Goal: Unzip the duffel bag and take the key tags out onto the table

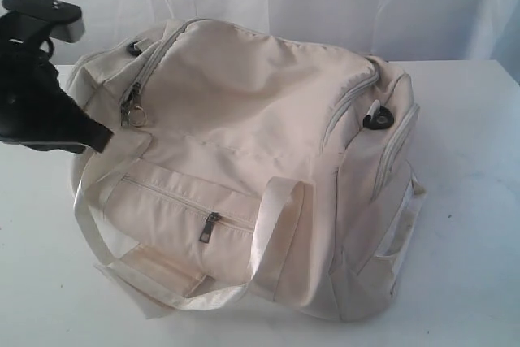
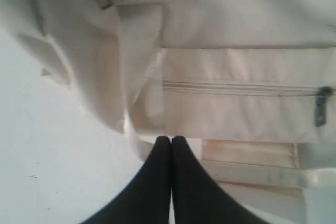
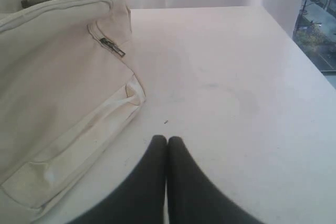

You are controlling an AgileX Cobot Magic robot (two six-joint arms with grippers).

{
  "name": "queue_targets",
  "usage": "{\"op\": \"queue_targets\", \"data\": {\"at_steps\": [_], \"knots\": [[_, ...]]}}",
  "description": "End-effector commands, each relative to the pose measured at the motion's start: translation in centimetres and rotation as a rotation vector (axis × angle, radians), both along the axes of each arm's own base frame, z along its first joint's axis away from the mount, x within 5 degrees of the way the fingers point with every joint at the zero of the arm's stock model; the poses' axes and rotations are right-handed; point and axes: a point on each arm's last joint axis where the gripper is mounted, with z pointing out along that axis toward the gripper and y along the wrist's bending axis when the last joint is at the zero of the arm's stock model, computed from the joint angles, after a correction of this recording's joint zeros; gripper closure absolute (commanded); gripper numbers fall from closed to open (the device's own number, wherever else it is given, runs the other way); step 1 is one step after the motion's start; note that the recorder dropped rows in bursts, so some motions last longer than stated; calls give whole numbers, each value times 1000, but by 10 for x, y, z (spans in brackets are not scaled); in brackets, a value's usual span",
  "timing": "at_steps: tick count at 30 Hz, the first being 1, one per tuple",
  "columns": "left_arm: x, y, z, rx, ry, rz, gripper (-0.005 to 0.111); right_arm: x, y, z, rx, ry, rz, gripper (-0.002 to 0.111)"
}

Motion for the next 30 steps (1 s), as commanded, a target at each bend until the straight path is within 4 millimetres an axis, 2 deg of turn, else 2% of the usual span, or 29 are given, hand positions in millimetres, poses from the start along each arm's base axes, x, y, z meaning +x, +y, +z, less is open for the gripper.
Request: {"op": "queue_targets", "data": {"at_steps": [1,3,9,14,17,19,22,23,25,27,30], "knots": [[13,33,-3,11,-24,93,107,0,0,0,7,-15,4,108],[17,42,-8,-17,-5,65,107,0,0,0,7,-15,4,108],[44,52,-23,-297,29,4,107,0,1,1,11,-29,5,108],[62,63,-39,-369,93,28,105,2,3,18,50,-208,24,108],[66,62,-36,-393,84,34,88,2,4,32,80,-364,42,108],[68,60,-34,-401,77,26,69,0,5,40,99,-452,51,108],[70,62,-35,-376,56,33,36,-2,5,49,132,-551,63,108],[71,63,-35,-367,46,39,31,-2,5,51,148,-567,65,108],[74,64,-37,-361,32,54,28,-3,5,54,212,-586,71,108],[78,65,-42,-358,43,62,32,-4,5,55,306,-581,77,108],[84,65,-62,-354,94,82,39,-4,5,56,449,-564,85,108]]}}
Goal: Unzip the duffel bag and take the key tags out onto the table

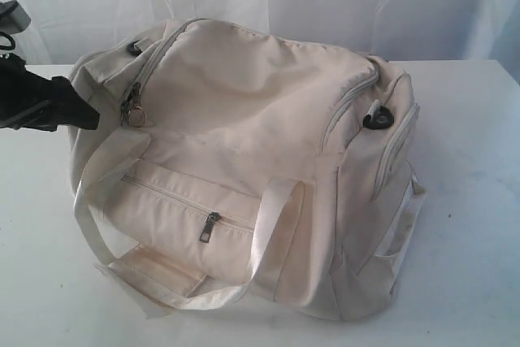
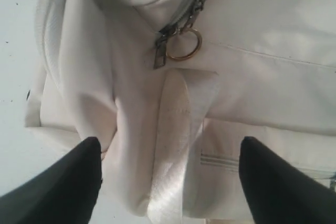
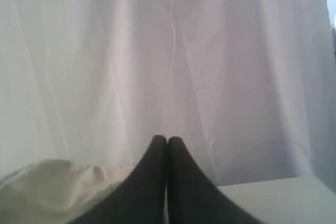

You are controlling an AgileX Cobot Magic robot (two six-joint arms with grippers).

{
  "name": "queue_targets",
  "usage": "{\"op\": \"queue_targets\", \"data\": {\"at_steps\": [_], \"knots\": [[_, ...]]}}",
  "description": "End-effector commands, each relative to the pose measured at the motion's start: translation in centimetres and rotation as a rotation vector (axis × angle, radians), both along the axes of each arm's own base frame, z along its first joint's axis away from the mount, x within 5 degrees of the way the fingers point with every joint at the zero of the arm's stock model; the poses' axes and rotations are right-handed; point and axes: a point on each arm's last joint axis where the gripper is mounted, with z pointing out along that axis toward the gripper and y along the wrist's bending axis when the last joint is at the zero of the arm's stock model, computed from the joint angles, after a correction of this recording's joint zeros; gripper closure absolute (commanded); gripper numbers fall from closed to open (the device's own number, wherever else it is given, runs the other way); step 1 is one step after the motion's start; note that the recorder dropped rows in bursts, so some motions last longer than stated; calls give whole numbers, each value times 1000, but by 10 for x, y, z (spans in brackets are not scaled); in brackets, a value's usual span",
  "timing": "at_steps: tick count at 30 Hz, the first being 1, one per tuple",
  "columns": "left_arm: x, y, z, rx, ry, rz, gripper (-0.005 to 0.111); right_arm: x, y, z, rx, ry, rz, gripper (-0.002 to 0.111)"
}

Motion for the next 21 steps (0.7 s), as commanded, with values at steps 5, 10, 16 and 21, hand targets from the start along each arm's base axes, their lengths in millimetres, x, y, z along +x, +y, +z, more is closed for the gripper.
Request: {"op": "queue_targets", "data": {"at_steps": [5,10,16,21], "knots": [[16,-2,-39,-60,114,34,56,-2,0,2,235,13,91,108],[14,-5,-42,-65,129,-27,87,-2,0,2,247,13,96,108],[5,-11,-42,-98,193,-122,107,-2,0,2,277,20,107,108],[-6,-15,-41,-143,275,-205,107,-2,0,2,324,34,125,108]]}}
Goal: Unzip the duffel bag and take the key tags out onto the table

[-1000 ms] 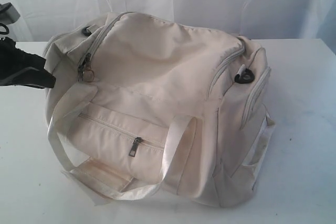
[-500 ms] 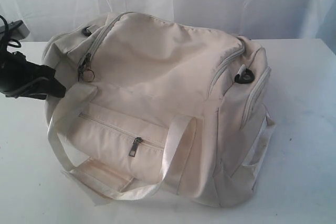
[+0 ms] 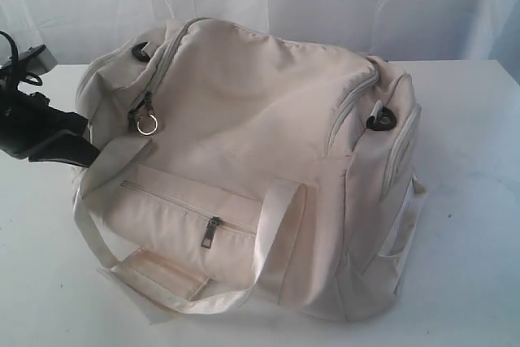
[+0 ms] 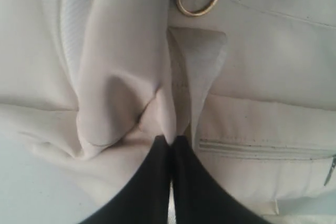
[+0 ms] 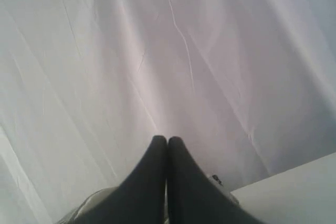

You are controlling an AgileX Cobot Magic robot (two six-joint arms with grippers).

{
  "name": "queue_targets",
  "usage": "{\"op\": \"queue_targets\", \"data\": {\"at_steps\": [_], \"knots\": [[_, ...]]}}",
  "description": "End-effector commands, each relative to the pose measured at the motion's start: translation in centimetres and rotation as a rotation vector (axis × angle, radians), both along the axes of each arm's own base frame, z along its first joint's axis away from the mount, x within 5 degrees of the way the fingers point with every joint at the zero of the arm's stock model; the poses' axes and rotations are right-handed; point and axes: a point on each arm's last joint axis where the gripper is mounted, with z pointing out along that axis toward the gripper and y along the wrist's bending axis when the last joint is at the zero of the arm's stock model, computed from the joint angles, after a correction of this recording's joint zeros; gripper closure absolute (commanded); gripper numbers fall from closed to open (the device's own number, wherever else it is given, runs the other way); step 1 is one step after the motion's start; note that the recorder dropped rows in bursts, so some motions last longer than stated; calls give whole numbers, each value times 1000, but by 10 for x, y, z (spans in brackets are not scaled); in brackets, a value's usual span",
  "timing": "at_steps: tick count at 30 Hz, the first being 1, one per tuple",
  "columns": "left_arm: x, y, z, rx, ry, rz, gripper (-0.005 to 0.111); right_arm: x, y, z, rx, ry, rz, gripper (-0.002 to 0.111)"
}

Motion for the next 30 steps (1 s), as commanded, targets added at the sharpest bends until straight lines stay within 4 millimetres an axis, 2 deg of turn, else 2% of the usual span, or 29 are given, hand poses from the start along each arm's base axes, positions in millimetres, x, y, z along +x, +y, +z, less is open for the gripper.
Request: {"op": "queue_targets", "data": {"at_steps": [1,7,11,16,19,22,26,28,30], "knots": [[-18,-9,3,-84,115,-114,107,0,0,-1,39,4,20,108],[-40,-9,22,-89,78,-109,107,0,0,-3,71,34,32,108],[-63,-12,34,-113,105,-164,107,2,0,-9,101,115,40,108],[-80,-10,28,-90,101,-144,107,4,0,-14,95,184,30,108],[-82,-8,24,-68,84,-115,107,3,0,-4,55,224,27,108],[-81,-8,24,-72,73,-100,107,10,3,14,-35,260,37,108],[-81,-8,24,-72,73,-100,107,38,19,39,-195,384,101,108],[-81,-8,24,-72,73,-100,107,57,34,49,-306,449,162,108],[-81,-8,24,-72,73,-100,107,80,57,61,-453,495,241,108]]}}
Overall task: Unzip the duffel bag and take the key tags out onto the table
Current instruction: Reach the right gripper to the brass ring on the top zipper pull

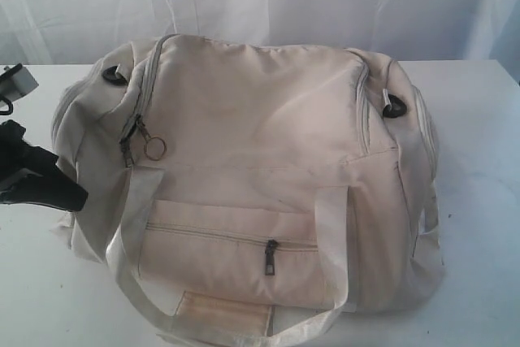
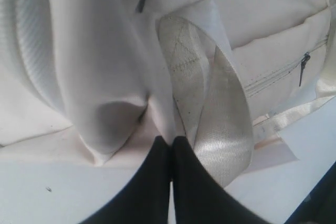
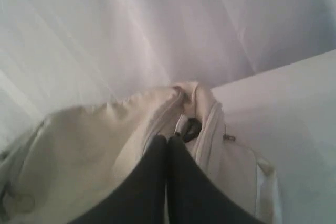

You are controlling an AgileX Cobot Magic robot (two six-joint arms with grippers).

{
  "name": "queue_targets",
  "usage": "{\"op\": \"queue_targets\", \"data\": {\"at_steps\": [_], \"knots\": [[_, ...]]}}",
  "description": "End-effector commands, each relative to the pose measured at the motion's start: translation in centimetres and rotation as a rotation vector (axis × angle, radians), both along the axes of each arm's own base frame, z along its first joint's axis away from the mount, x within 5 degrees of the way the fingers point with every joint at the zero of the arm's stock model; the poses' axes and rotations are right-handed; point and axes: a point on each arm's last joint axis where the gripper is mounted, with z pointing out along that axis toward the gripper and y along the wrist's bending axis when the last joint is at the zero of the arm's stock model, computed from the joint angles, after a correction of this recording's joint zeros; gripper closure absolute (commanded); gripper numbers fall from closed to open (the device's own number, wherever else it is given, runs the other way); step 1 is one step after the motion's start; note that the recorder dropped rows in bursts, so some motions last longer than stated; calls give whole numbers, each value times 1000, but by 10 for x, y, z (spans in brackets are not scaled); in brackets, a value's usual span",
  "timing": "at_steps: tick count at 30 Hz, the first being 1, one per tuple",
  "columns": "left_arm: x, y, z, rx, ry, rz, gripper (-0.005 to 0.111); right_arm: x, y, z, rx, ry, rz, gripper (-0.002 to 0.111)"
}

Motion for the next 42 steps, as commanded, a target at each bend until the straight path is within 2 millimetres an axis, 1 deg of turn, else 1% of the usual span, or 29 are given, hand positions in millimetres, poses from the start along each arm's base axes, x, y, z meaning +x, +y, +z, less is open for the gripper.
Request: {"op": "queue_targets", "data": {"at_steps": [1,2,5,8,10,11,12,14,16,17,19,21,23,25,27,30,32,33,36,40,42], "knots": [[-4,-3,5,-39,11,-3,107,46,49,21,-302,113,214,108],[-4,-3,5,-39,11,-3,107,55,63,30,-356,110,263,108],[-4,-3,5,-41,11,-2,107,82,119,41,-561,161,462,108],[-4,-4,5,-44,11,-1,107,109,174,40,-716,238,657,108],[-4,-4,5,-44,11,-1,107,125,200,44,-715,275,776,108],[-4,-4,5,-44,11,-1,107,137,215,39,-705,296,859,108],[-4,-4,5,-44,11,-1,107,144,224,43,-690,298,920,108],[-4,-4,5,-44,11,-1,107,158,242,40,-677,289,1076,108],[-4,-4,5,-44,11,-1,107,171,253,31,-690,290,1137,108],[-4,-4,6,-50,11,2,107,178,260,28,-690,287,1132,108],[-3,-4,6,-57,8,9,107,192,270,14,-691,292,1110,108],[-3,-4,6,-56,3,14,107,200,280,2,-687,283,1078,108],[-2,-4,6,-54,-1,19,107,206,286,-12,-693,291,1071,104],[-2,-4,6,-54,-1,19,107,207,291,-23,-709,295,1083,91],[-2,-4,6,-56,-2,21,107,207,297,-33,-729,282,1108,76],[-2,-4,6,-57,-2,22,107,205,307,-42,-763,221,1114,50],[-2,-4,6,-58,-1,21,107,203,316,-43,-787,160,1102,40],[-2,-4,6,-60,2,18,107,201,320,-43,-790,135,1086,38],[-3,-5,7,-62,6,14,107,198,329,-41,-816,49,1048,38],[-3,-5,7,-63,8,11,107,197,335,-43,-874,-15,1019,38],[-3,-5,7,-67,8,13,107,198,336,-49,-912,-21,1024,38]]}}
